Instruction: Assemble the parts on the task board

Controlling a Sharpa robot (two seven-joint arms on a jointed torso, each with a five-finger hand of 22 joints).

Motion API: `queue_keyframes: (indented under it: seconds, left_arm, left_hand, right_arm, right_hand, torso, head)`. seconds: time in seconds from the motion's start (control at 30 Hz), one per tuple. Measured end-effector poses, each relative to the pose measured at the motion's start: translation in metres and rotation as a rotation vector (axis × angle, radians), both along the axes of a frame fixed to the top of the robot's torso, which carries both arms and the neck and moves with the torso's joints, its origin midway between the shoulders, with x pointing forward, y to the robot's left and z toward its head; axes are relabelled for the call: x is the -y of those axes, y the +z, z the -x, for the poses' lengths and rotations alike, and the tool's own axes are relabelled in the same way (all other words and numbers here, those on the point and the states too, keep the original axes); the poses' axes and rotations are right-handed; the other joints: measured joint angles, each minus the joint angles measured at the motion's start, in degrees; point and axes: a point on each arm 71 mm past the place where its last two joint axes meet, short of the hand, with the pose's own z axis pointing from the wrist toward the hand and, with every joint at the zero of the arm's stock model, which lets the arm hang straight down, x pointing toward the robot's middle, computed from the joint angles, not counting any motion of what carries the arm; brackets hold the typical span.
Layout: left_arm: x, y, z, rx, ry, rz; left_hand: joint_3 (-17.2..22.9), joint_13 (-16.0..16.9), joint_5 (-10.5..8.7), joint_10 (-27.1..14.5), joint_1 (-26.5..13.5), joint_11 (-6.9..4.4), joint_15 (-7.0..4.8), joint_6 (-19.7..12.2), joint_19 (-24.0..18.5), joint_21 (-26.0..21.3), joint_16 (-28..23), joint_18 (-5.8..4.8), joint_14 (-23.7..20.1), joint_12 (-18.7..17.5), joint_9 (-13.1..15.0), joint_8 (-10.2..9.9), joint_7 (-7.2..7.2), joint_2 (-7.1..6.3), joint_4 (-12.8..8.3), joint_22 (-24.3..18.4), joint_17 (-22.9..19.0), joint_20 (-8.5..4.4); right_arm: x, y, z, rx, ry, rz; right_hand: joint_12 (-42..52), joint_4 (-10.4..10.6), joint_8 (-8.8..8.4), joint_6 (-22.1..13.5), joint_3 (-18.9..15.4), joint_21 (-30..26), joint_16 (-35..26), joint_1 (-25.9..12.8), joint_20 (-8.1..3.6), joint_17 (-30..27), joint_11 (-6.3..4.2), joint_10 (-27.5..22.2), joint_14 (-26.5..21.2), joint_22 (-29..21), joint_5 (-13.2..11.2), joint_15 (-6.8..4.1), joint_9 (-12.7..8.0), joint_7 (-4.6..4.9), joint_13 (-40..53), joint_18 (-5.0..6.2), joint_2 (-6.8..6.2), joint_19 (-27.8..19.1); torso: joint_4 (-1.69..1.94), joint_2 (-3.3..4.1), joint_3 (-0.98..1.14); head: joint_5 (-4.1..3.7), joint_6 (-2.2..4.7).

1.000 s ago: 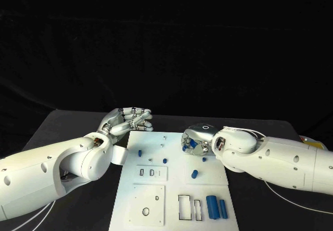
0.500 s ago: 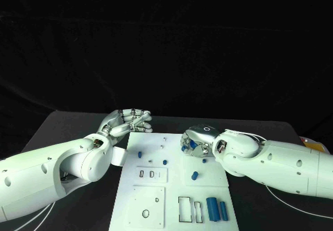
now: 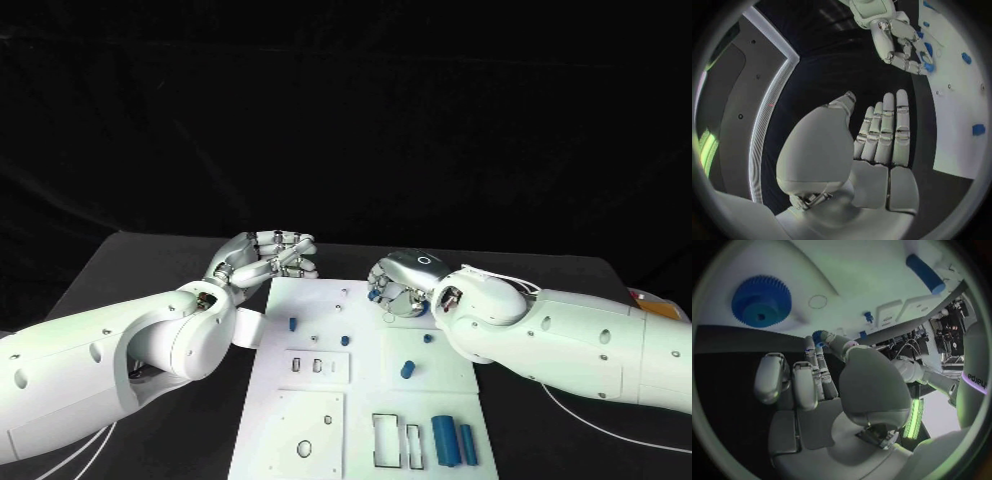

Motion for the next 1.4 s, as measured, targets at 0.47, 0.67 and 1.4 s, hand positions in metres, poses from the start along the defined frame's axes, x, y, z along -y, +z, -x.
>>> queue_keyframes:
  seconds: [0.47, 0.67, 1.4]
  left_arm:
    - [0.000, 0.000, 0.000, -0.001, -0.001, 0.001]
    - [0.000, 0.001, 0.000, 0.000, -0.001, 0.002]
    - [0.002, 0.003, -0.001, 0.004, -0.004, 0.003]
  left_hand:
    - [0.0, 0.0, 0.00, 0.0, 0.0, 0.00, 0.21, 0.0, 0.0, 0.0, 0.0, -0.01, -0.2, 0.0, 0.0, 0.0, 0.00, 0.00, 0.0, 0.0, 0.1, 0.00]
    - [0.0, 0.0, 0.00, 0.0, 0.0, 0.00, 0.21, 0.0, 0.0, 0.0, 0.0, -0.01, -0.2, 0.0, 0.0, 0.0, 0.00, 0.00, 0.0, 0.0, 0.1, 0.00]
    - [0.0, 0.1, 0.00, 0.0, 0.0, 0.00, 0.20, 0.0, 0.0, 0.0, 0.0, 0.00, -0.2, 0.0, 0.0, 0.0, 0.00, 0.00, 0.0, 0.0, 0.2, 0.00]
  right_arm:
    - [-0.027, 0.005, -0.005, 0.034, 0.010, -0.035]
    - [-0.032, 0.004, -0.007, 0.037, 0.010, -0.036]
    - [-0.042, 0.001, -0.012, 0.034, 0.010, -0.038]
  right_hand:
    - [0.0, 0.0, 0.00, 0.0, 0.0, 0.0, 0.0, 0.0, 0.00, 0.1, 0.00, 0.0, 0.0, 0.1, -0.1, 0.00, 0.0, -0.01, 0.0, 0.00, -0.02, 0.0]
    - [0.0, 0.0, 0.00, 0.0, 0.0, 0.0, 0.0, 0.0, 0.00, 0.1, 0.01, 0.0, 0.0, 0.1, -0.1, 0.00, 0.0, -0.02, 0.0, 0.00, -0.03, 0.0]
    - [0.0, 0.5, 0.00, -0.1, 0.2, 0.0, 0.0, 0.0, 0.00, 0.1, 0.01, 0.0, 0.0, 0.1, 0.1, 0.01, 0.0, -0.13, -0.1, 0.00, -0.04, 0.0]
  torso:
    - [0.21, 0.37, -0.08]
    - [0.43, 0.61, -0.23]
    - [0.53, 1.10, -0.40]
  head:
    - [0.18, -0.08]
    - [0.18, -0.04]
    - [0.41, -0.25]
